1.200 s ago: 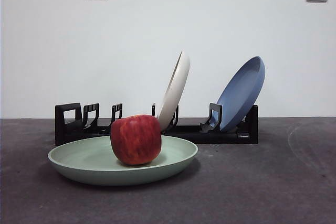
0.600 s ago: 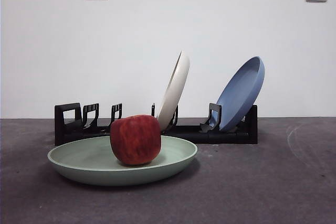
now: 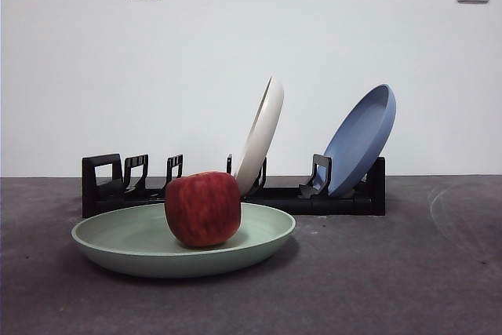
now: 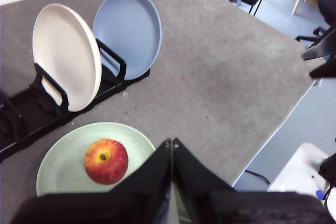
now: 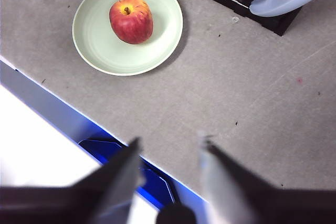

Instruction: Take the green plate from the plate rack,put the plate on the table,take the apple from the table,put the apple in the plate

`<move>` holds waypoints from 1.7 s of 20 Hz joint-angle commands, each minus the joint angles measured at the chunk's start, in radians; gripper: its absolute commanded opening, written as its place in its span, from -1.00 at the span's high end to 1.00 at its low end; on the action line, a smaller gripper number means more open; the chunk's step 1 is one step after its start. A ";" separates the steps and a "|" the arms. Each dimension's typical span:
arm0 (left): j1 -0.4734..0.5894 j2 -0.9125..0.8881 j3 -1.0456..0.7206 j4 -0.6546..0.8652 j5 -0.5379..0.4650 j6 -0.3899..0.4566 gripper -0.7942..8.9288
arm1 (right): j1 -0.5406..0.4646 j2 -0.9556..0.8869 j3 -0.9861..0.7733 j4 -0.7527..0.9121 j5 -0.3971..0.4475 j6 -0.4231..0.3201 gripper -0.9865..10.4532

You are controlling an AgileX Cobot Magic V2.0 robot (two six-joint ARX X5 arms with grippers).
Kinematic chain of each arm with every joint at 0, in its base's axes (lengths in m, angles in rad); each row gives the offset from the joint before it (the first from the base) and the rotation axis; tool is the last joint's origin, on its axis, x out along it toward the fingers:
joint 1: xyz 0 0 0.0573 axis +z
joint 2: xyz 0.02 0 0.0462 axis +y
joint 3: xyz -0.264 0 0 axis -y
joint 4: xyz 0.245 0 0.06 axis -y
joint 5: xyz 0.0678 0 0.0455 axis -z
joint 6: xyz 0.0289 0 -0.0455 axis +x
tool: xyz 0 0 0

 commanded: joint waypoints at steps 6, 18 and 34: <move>-0.003 0.013 -0.003 -0.032 -0.062 0.035 0.84 | 0.001 0.000 -0.005 0.030 -0.003 0.072 0.83; -0.003 0.054 -0.003 -0.032 -0.063 0.035 0.84 | 0.001 0.000 -0.005 0.029 0.002 0.079 0.83; 0.818 -0.268 -0.028 0.207 0.334 -0.032 0.84 | 0.001 0.001 -0.005 0.029 0.002 0.079 0.83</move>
